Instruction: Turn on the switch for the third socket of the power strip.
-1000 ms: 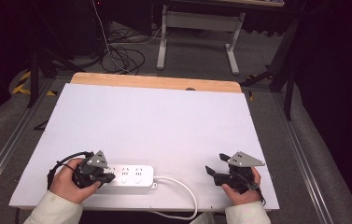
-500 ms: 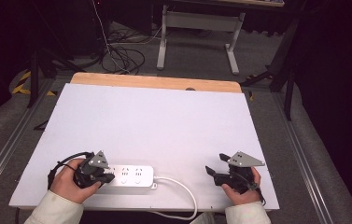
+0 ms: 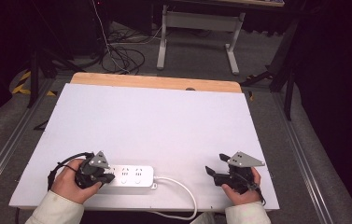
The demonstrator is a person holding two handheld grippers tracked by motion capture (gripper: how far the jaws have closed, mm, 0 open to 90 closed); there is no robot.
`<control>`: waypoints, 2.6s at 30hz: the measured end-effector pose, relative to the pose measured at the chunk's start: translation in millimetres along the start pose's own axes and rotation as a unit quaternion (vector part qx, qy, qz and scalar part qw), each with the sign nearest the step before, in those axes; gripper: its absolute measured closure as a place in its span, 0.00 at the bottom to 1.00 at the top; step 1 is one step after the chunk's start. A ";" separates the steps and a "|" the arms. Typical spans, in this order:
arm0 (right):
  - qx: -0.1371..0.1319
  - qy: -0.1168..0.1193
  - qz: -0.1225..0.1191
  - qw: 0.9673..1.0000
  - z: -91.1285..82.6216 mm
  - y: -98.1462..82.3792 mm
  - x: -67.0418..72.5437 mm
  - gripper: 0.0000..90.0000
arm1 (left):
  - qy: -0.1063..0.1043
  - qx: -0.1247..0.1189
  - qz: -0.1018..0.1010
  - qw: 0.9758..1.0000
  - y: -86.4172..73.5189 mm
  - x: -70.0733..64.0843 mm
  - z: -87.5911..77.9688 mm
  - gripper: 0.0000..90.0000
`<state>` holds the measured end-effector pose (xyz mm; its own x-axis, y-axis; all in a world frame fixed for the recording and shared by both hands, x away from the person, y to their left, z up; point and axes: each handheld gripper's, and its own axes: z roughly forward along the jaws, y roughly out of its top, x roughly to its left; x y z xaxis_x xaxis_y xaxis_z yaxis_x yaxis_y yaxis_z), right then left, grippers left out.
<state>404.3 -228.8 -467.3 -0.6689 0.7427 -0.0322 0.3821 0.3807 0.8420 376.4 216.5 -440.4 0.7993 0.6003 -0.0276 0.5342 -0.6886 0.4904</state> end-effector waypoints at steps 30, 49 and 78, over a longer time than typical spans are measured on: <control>0.002 0.015 -0.018 1.000 0.8 2.1 7.3 0.32 | 0.006 0.012 -0.023 1.000 5.9 -3.1 4.0 1.00; 0.000 0.016 -0.018 1.000 0.1 1.9 6.9 0.32 | -0.002 0.000 -0.029 1.000 -0.4 -0.4 4.2 1.00; 0.000 0.016 -0.018 1.000 0.7 1.7 6.1 0.32 | -0.004 -0.080 -0.048 0.996 5.4 -8.5 -11.7 0.65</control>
<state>401.4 -223.2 -466.4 -0.7017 0.7110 -0.0450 0.3582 0.4067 0.8404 369.2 212.5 -427.3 0.7485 0.6574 -0.0872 0.5587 -0.5543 0.6169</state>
